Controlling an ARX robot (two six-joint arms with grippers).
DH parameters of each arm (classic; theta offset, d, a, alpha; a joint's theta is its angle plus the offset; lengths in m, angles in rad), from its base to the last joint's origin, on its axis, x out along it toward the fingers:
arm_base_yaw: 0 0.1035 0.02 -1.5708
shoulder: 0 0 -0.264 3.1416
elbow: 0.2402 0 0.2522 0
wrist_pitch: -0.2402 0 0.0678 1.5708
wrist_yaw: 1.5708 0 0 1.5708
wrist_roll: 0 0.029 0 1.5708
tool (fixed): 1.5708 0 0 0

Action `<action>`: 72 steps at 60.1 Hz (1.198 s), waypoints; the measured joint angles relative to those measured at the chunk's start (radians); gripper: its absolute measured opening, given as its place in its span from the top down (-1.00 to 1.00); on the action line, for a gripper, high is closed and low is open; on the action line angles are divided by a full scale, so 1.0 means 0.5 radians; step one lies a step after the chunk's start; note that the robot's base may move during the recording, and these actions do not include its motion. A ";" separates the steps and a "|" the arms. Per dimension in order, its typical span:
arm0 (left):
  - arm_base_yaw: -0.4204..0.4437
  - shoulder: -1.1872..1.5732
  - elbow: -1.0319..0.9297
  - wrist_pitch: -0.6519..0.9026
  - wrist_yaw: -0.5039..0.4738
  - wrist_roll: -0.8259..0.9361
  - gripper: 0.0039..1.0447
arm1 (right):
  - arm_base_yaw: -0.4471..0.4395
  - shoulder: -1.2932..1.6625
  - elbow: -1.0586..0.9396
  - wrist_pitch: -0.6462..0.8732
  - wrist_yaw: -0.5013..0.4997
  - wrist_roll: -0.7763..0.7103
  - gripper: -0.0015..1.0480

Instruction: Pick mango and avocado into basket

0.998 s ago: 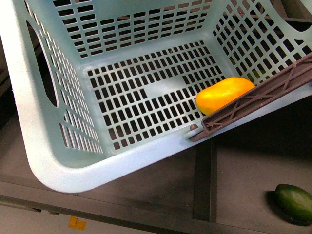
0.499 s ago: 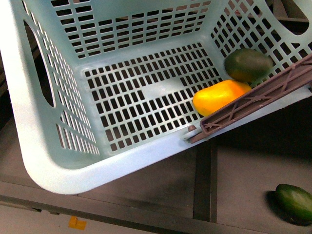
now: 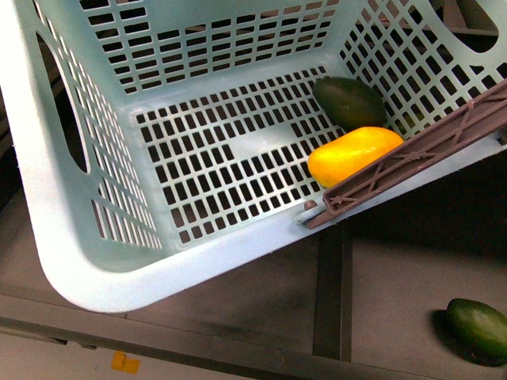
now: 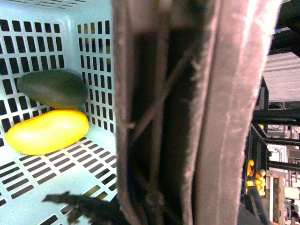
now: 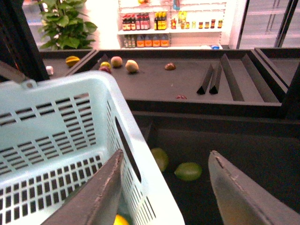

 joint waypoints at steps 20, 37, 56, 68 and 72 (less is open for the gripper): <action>0.000 0.000 0.000 0.000 -0.010 0.002 0.72 | -0.182 -0.388 -0.374 -0.025 -0.224 -0.060 0.96; 0.000 0.000 0.000 0.000 -0.004 0.000 0.72 | -0.291 -0.710 -0.533 -0.191 -0.282 -0.060 0.96; 0.000 0.000 0.000 0.000 -0.006 0.001 0.72 | -0.292 -1.043 -0.651 -0.361 -0.288 -0.061 0.96; 0.000 0.000 0.000 0.000 -0.005 0.001 0.72 | -0.292 -1.279 -0.651 -0.588 -0.286 -0.060 0.96; 0.000 0.000 0.000 0.000 -0.005 0.001 0.72 | -0.292 -1.335 -0.651 -0.642 -0.286 -0.061 0.96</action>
